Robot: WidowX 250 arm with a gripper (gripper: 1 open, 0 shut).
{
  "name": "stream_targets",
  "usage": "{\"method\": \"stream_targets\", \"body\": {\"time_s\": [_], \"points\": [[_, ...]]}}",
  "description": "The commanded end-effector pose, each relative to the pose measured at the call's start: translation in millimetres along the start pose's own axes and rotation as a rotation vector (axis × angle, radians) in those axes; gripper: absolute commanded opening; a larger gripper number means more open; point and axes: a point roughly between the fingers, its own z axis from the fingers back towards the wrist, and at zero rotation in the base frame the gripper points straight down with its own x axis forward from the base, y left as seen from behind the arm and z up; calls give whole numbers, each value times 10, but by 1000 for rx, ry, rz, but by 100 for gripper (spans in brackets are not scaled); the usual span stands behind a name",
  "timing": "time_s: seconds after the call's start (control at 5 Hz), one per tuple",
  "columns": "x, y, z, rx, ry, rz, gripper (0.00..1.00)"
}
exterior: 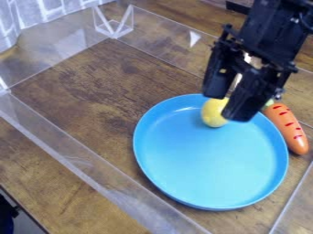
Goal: Put the lemon on the blue tray
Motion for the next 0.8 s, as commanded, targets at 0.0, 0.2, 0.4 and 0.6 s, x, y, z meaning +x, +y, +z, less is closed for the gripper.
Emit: {"method": "stream_targets", "body": {"time_s": [0.0,0.2,0.4,0.6], "points": [[7,27,197,8,-64,6,100],[27,6,191,2,-56,2,100],[74,2,194,-3,-53,-10,100],[195,67,149,-14,-49,-11,100]]}}
